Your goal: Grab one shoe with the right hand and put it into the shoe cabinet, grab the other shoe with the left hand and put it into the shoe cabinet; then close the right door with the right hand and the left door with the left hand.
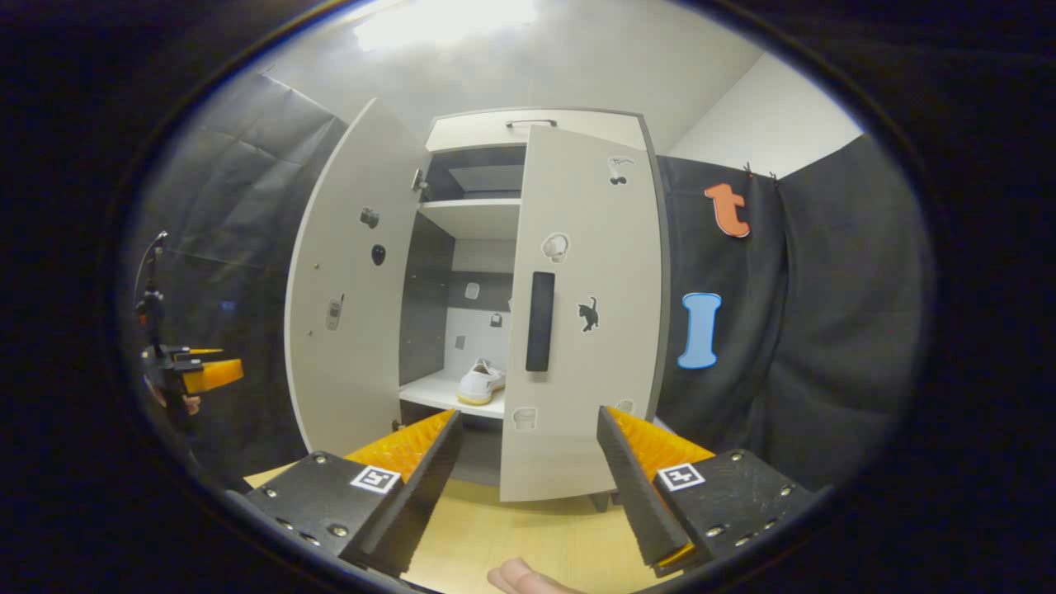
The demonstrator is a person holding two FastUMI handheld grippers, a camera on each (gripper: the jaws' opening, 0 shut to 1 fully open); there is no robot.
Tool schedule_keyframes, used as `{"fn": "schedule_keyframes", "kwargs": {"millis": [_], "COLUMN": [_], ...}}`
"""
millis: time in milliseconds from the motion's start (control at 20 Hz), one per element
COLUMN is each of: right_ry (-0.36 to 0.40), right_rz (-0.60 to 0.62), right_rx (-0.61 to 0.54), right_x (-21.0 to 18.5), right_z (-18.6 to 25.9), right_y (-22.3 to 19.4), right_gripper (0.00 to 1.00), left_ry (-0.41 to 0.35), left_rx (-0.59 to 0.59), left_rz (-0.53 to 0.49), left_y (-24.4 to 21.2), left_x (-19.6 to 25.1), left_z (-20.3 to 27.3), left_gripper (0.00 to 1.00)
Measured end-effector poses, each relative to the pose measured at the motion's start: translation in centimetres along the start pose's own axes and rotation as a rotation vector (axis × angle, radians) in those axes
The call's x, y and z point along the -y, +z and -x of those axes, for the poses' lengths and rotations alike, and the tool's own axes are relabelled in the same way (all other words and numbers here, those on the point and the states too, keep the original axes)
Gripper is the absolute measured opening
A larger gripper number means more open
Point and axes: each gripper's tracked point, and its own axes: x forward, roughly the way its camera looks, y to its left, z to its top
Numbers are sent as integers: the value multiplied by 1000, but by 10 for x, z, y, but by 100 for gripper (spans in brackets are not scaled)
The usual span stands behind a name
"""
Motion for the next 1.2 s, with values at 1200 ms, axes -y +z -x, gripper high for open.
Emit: {"fn": "schedule_keyframes", "kwargs": {"millis": [1200], "right_ry": [32], "right_rz": [-1], "right_rx": [65], "right_x": [-7], "right_z": [42], "right_y": [3], "right_gripper": [98], "left_ry": [-151], "left_rx": [-201], "left_rz": [82], "left_y": [-20], "left_x": [56], "left_z": [-92], "left_gripper": [95]}}
